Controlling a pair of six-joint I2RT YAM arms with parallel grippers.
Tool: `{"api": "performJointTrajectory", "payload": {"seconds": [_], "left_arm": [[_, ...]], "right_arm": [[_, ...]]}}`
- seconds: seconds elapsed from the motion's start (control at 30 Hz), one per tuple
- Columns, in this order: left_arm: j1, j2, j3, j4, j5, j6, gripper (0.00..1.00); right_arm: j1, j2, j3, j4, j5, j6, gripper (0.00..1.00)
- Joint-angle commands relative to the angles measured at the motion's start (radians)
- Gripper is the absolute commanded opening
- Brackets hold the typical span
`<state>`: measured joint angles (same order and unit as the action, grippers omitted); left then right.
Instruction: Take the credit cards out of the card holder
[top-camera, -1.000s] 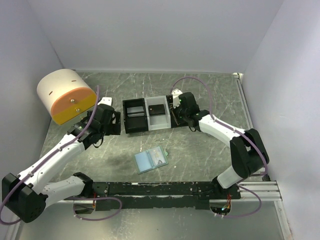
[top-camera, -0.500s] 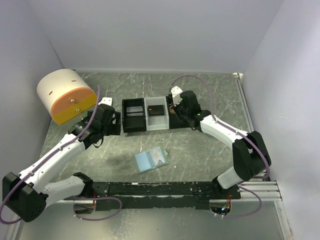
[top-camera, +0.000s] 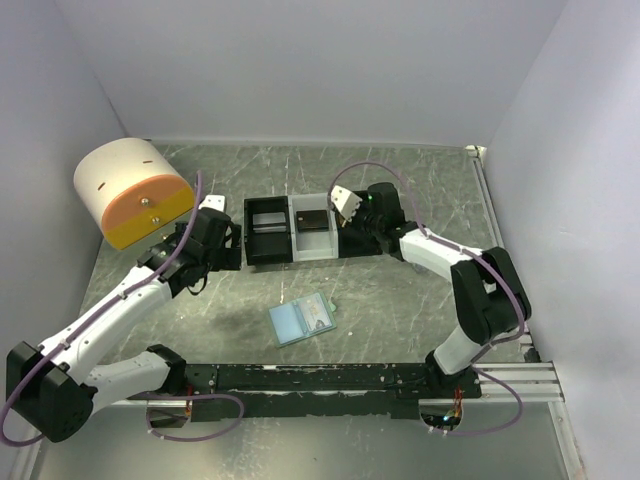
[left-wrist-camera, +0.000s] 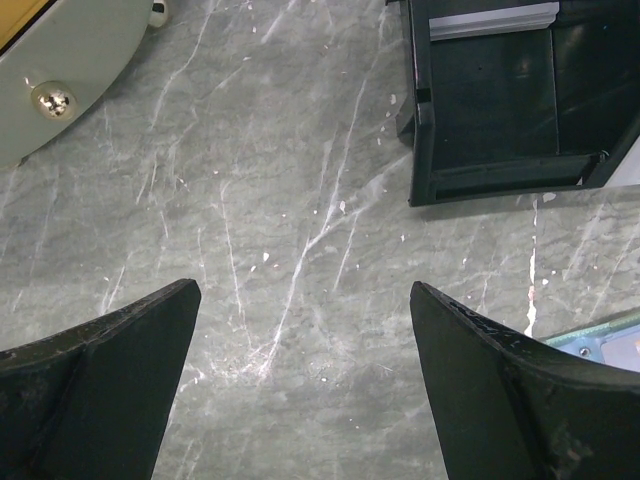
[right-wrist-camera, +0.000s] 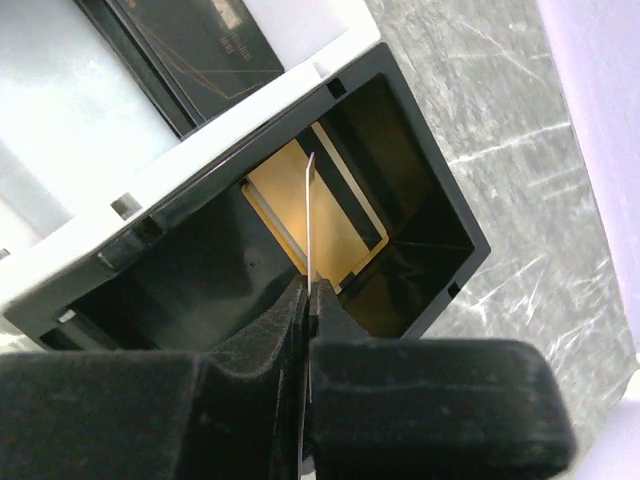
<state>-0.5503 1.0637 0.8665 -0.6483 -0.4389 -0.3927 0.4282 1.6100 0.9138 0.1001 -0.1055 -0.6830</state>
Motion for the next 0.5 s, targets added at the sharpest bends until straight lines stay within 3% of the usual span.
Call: {"api": "performJointTrajectory", "payload": {"seconds": [0.0, 0.47], "left_arm": [[0.008, 0.007, 0.006, -0.01, -0.028, 0.006, 0.98], [0.007, 0.033, 0.008, -0.014, -0.058, 0.002, 0.98]], "right_arm": [[-0.021, 0.044, 0.031, 0.025, -0.094, -0.207, 0.0], [-0.067, 0.157, 0.12, 0.056, -0.133, -0.358, 0.0]]}}
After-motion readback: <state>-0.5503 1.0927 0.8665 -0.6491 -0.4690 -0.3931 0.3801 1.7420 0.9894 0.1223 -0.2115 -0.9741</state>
